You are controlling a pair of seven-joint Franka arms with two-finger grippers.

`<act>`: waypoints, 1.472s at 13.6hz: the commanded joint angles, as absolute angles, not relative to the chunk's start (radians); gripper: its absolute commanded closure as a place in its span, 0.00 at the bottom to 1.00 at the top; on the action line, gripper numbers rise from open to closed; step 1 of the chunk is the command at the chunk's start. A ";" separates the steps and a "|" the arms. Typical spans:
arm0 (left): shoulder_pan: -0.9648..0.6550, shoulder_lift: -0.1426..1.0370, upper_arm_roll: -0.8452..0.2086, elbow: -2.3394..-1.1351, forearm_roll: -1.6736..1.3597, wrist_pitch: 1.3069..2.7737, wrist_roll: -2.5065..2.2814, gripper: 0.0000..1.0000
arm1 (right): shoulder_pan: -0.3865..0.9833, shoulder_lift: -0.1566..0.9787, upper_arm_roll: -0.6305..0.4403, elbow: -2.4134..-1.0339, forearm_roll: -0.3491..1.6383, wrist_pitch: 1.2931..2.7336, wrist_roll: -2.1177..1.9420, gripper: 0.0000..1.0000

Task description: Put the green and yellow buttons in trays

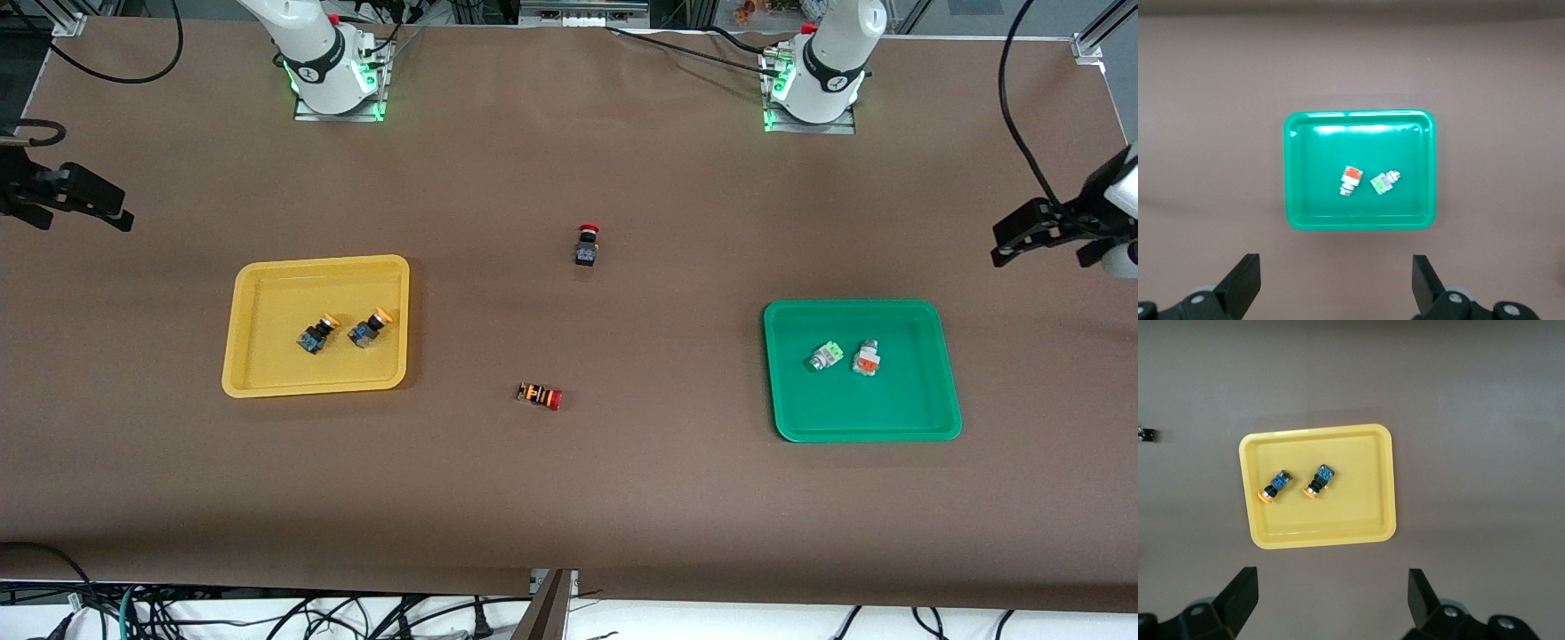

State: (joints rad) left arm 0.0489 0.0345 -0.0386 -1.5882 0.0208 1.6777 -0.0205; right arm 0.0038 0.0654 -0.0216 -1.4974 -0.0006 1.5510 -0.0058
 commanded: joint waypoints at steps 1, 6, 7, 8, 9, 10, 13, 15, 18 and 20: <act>-0.008 -0.055 0.057 -1.721 -0.017 1.718 -0.032 0.00 | -0.003 0.066 -0.005 -1.503 -0.017 1.546 -0.017 0.01; -0.012 0.018 0.046 -1.606 0.017 1.626 -0.037 0.00 | -0.002 0.080 -0.005 -1.502 -0.015 1.571 -0.015 0.01; -0.015 0.040 0.045 -1.570 0.017 1.593 -0.041 0.00 | -0.002 0.092 -0.005 -1.502 -0.015 1.589 -0.012 0.01; -0.017 0.060 0.037 -1.545 0.014 1.588 -0.043 0.00 | -0.002 0.097 -0.005 -1.502 -0.017 1.598 -0.008 0.01; -0.014 0.063 0.032 -1.540 0.011 1.586 -0.032 0.00 | -0.002 0.100 -0.005 -1.502 -0.017 1.600 -0.002 0.01; -0.012 0.064 0.032 -1.542 0.009 1.586 -0.031 0.00 | -0.002 0.101 -0.005 -1.502 -0.018 1.600 0.008 0.01; -0.014 0.066 0.032 -1.549 0.014 1.582 -0.032 0.00 | -0.002 0.094 0.000 -1.502 -0.018 1.589 0.008 0.01; -0.012 0.066 0.032 -1.548 0.015 1.580 -0.032 0.00 | 0.017 0.094 0.002 -1.502 -0.018 1.589 0.021 0.01; -0.014 0.066 0.031 -1.548 0.017 1.559 -0.038 0.00 | 0.018 0.095 0.000 -1.502 -0.020 1.588 0.026 0.01; -0.014 0.066 0.031 -1.549 0.017 1.551 -0.038 0.00 | 0.017 0.095 -0.002 -1.502 -0.021 1.586 0.020 0.01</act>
